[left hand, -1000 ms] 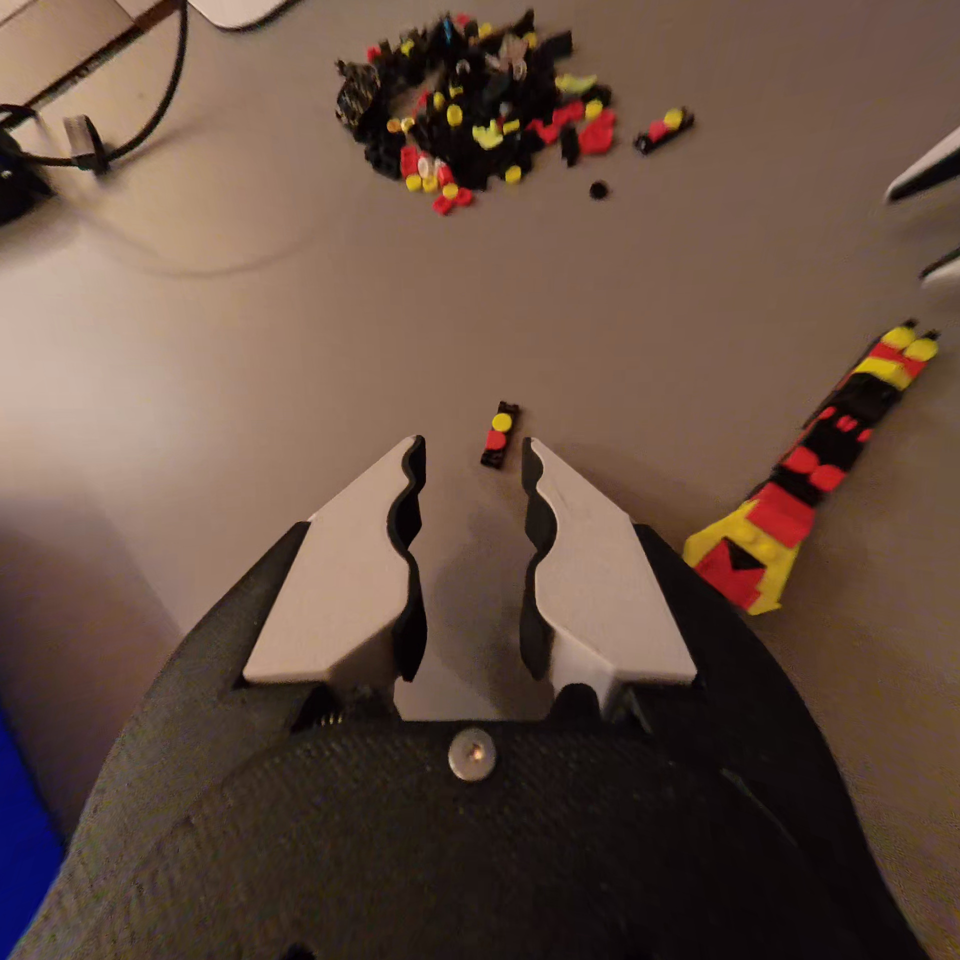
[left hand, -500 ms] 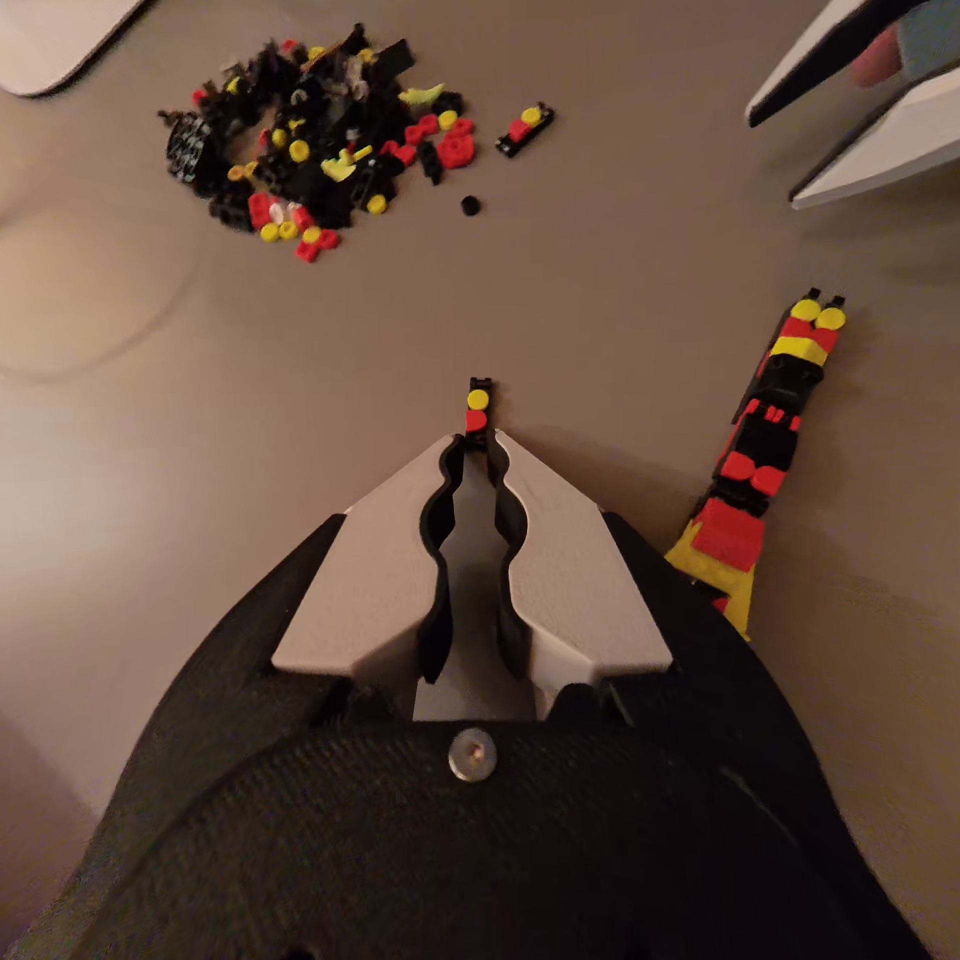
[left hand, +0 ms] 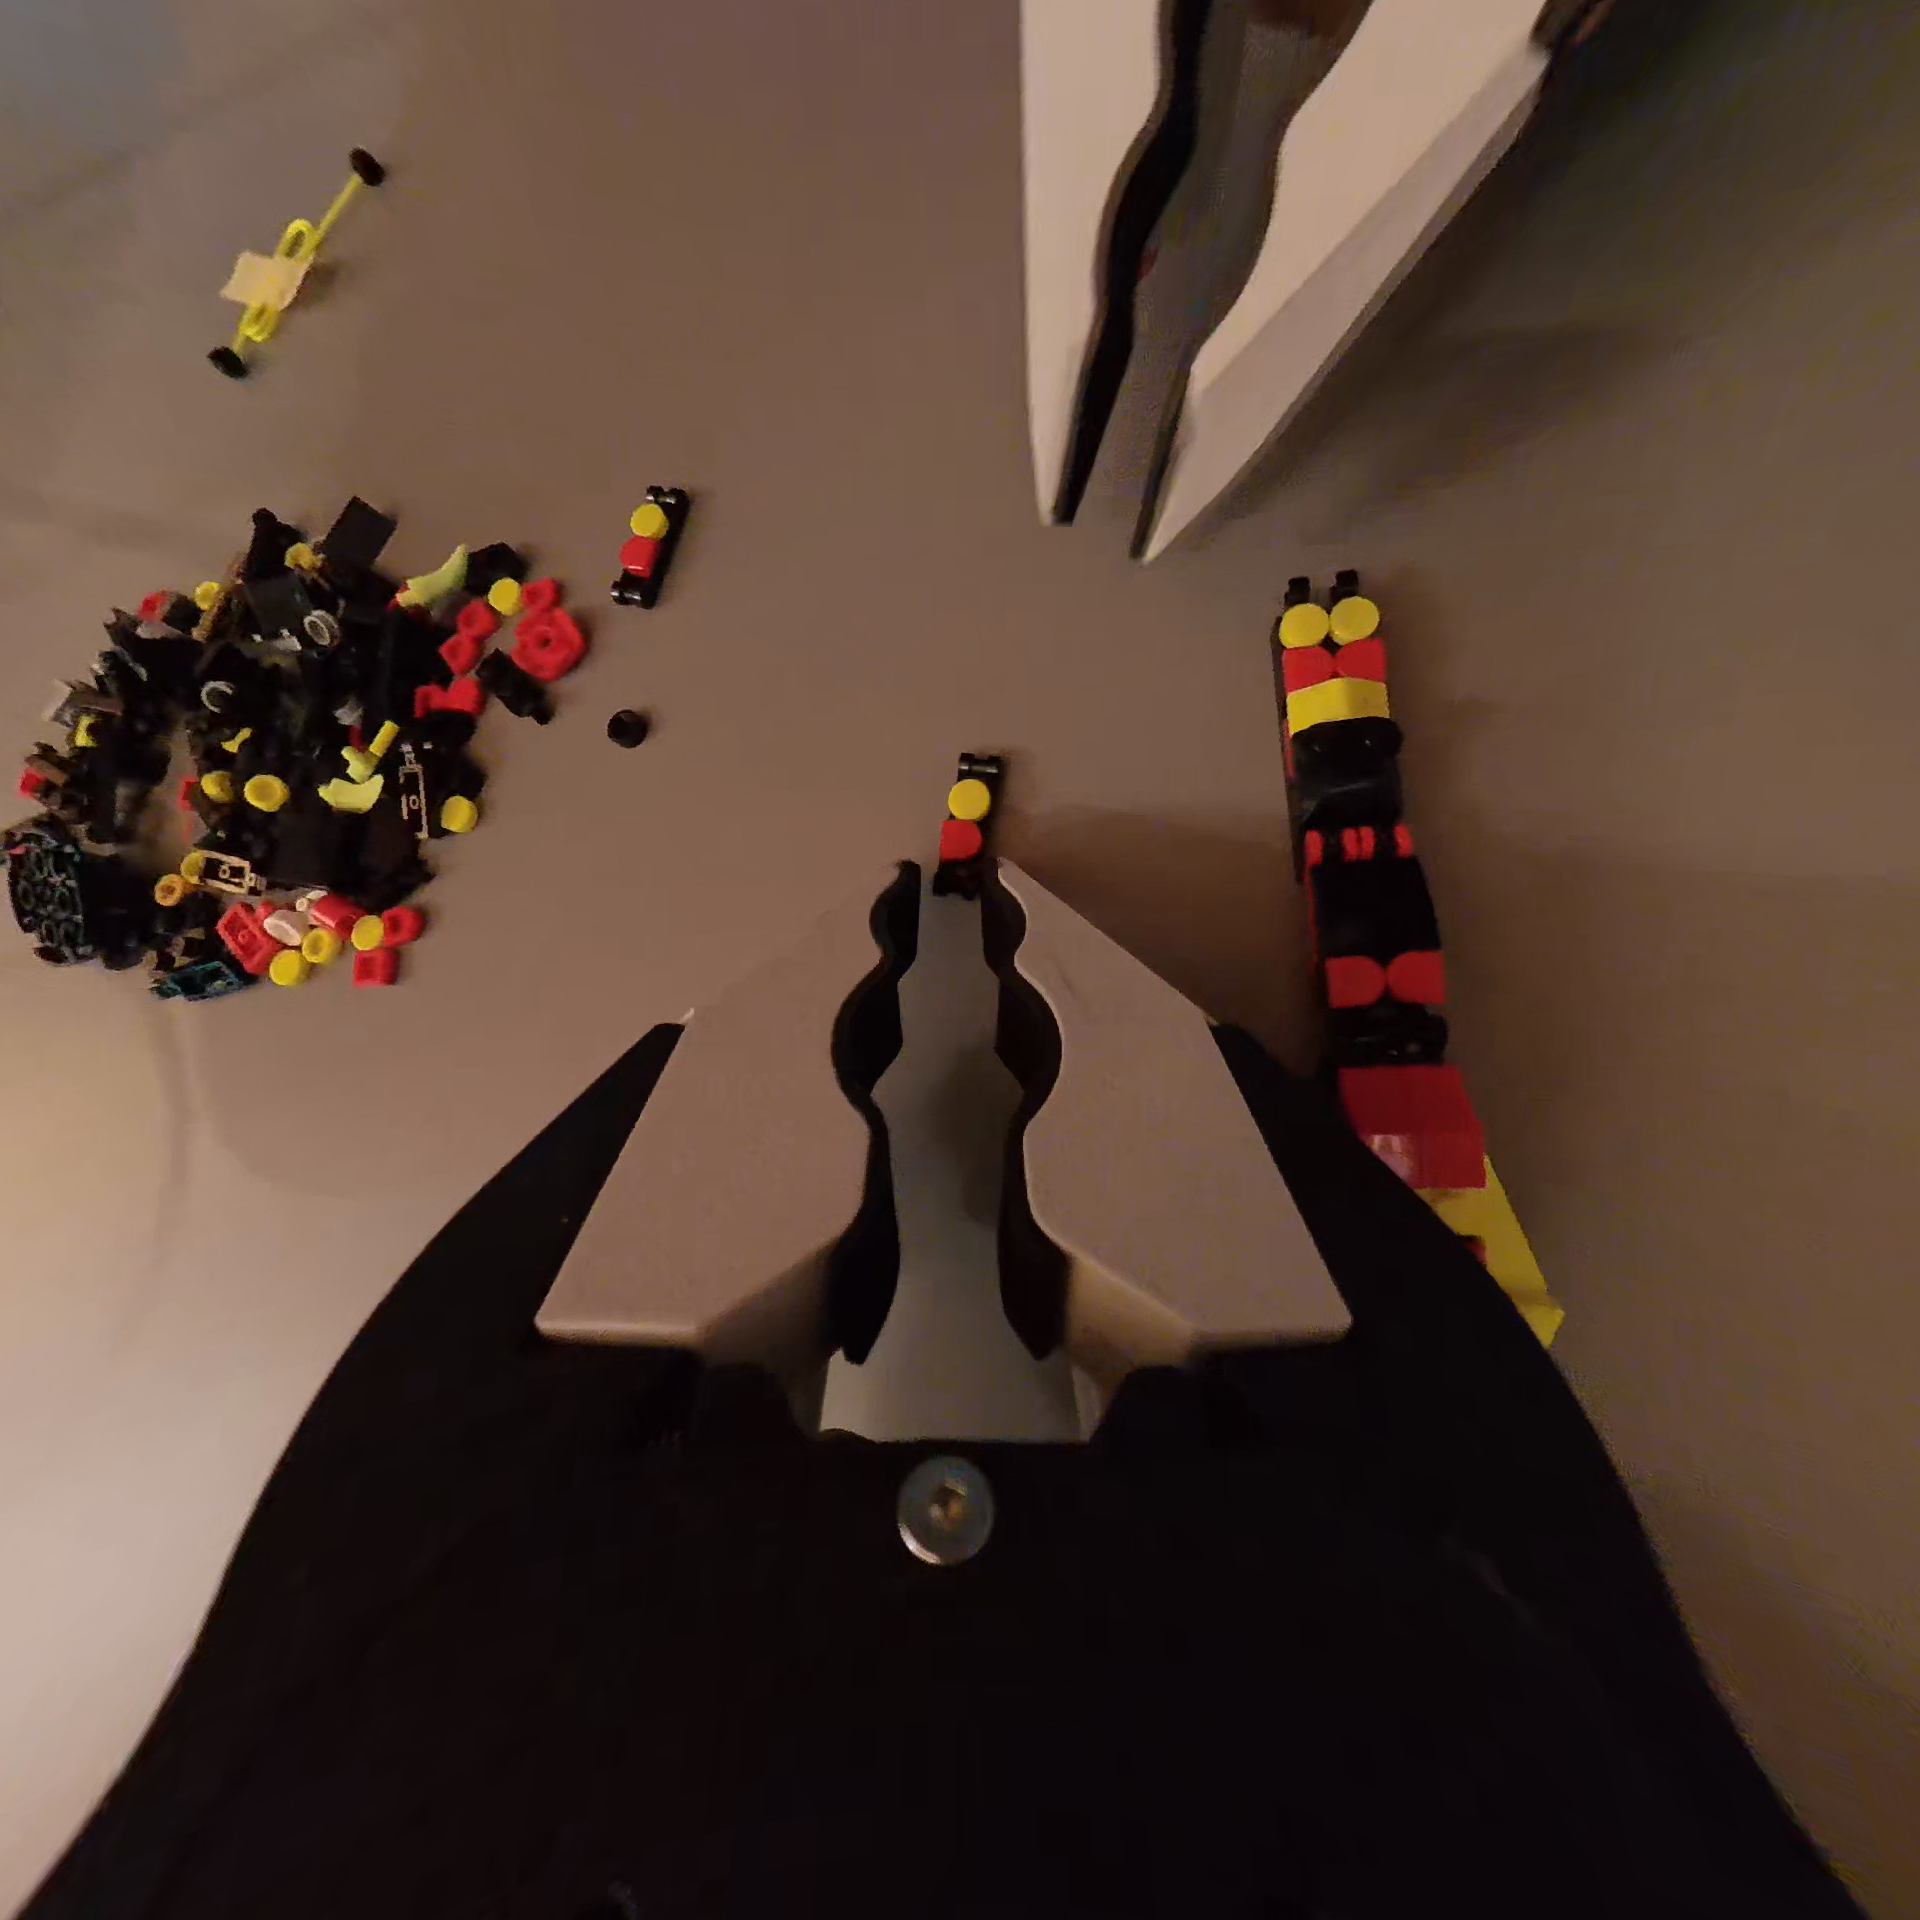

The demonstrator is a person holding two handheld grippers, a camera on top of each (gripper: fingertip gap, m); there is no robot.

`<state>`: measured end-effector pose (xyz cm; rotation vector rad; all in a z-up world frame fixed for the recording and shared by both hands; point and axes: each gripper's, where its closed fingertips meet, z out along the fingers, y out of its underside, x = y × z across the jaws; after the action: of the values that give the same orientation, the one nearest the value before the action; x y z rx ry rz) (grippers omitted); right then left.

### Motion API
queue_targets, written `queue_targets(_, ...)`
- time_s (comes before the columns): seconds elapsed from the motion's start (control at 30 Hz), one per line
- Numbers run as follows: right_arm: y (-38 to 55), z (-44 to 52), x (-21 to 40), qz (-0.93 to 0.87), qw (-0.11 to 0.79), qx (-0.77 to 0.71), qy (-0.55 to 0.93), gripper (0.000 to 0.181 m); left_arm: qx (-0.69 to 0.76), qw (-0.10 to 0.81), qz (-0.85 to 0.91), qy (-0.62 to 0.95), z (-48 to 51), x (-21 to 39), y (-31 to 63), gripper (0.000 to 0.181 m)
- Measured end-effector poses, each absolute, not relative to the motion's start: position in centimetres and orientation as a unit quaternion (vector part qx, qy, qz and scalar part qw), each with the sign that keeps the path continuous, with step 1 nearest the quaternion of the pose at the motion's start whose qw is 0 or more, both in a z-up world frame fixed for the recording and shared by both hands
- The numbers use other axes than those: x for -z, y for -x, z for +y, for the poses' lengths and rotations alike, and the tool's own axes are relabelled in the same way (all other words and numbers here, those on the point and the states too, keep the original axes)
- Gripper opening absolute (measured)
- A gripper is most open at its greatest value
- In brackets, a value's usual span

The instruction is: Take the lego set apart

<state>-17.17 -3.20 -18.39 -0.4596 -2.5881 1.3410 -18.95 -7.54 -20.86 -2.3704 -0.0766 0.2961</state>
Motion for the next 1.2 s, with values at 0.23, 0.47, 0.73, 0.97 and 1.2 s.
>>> queue_targets(0.23, 18.6, -6.4, 19.9, -0.898, 0.05, -0.43, 0.08, 0.006, -0.121, 0.382, -0.043, 0.915, -7.1, 20.7, 19.5, 0.024)
queue_targets(0.47, 19.0, -7.3, 20.4, -0.906, 0.033, -0.418, 0.06, 0.007, -0.089, 0.382, -0.02, 0.92, -6.7, 20.9, 18.8, 0.014)
queue_targets(0.73, 18.8, -7.3, 20.6, -0.911, 0.022, -0.412, 0.019, 0.01, -0.066, 0.384, -0.013, 0.921, -6.8, 21.0, 18.3, 0.01)
queue_targets(0.97, 18.4, -7.4, 20.6, -0.911, -0.009, -0.412, -0.029, 0.006, -0.063, 0.385, -0.011, 0.921, -6.8, 20.9, 18.3, 0.009)
queue_targets(1.2, 18.3, -7.3, 20.6, -0.91, -0.002, -0.412, -0.038, 0.005, -0.068, 0.378, 0.003, 0.923, -7.0, 21.2, 18.4, 0.012)
